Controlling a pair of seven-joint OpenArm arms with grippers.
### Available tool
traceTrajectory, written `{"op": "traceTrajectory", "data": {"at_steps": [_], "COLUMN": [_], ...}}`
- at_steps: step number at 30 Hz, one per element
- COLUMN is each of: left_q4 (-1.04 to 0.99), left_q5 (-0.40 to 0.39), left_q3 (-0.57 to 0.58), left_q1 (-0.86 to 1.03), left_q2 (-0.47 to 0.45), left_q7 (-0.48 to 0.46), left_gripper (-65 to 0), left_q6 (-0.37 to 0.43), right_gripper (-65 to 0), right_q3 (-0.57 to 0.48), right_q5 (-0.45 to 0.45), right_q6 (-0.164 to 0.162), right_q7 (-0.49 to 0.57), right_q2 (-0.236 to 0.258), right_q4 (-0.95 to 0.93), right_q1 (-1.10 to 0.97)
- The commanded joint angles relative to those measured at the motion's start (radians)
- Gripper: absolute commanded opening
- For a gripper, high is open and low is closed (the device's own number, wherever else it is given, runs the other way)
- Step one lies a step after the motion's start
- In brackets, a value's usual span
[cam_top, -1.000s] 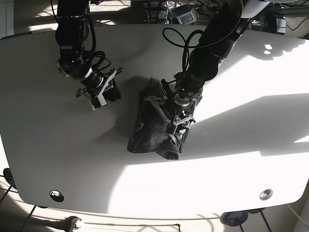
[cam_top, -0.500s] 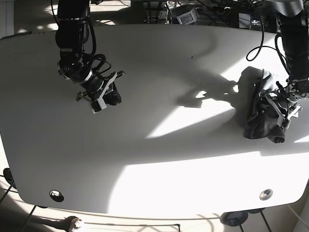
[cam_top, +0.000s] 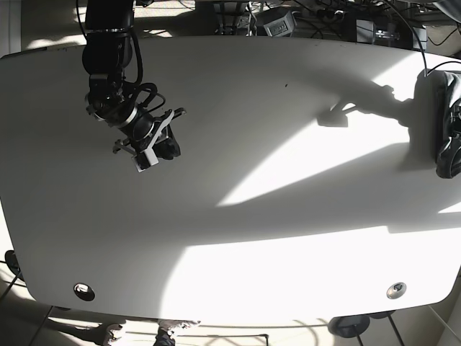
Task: Fold the T-shirt properly
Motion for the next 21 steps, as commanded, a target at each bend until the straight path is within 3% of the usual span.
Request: {"op": "traceTrajectory", "data": {"at_steps": [1, 5, 9, 11, 14, 17, 21], "left_q4": [0.109, 0.373, 0.539, 0.588, 0.689, 0.797, 0.987], "left_q5": [-0.018, -0.010, -0.007, 0.005, 0.125, 0.234, 0.311], "left_q3": [-0.049, -0.161, -0.175, -0.175, -0.172, -0.173, -0.175], "left_q1": [0.018, 0.096, 0.101, 0.099, 0.114, 0.157, 0.282], "left_q2": [-0.028, 0.072, 0.225, 0.339, 0.495, 0.650, 0.823], "left_q7": [-0.019, 0.049, 0.105, 0.107, 0.105, 0.105, 0.105], "left_gripper": [-25.1, -26.5, -27.1, -27.1, -27.1, -27.1, -27.1], "left_q6": [-0.009, -0.009, -0.009, -0.009, 0.104, 0.167, 0.204], "right_gripper": [-56.3, -56.3, -56.3, -56.1, -56.3, -56.3, -56.3], "right_q3": [0.003, 0.038, 0.086, 0.089, 0.117, 0.179, 0.230], "right_q5": [0.018, 0.009, 0.006, -0.004, -0.065, -0.096, -0.088], "right_q6": [0.002, -0.002, -0.008, -0.059, -0.101, -0.101, -0.097], "right_q7": [0.026, 0.040, 0.154, 0.215, 0.292, 0.373, 0.404], "right_q2": [0.004, 0.007, 0.006, 0.029, 0.045, 0.044, 0.045], "right_q4": [0.022, 0.025, 0.050, 0.044, 0.048, 0.031, 0.044], "right_q1": [0.015, 0.009, -0.045, -0.060, -0.108, -0.131, -0.194]}}
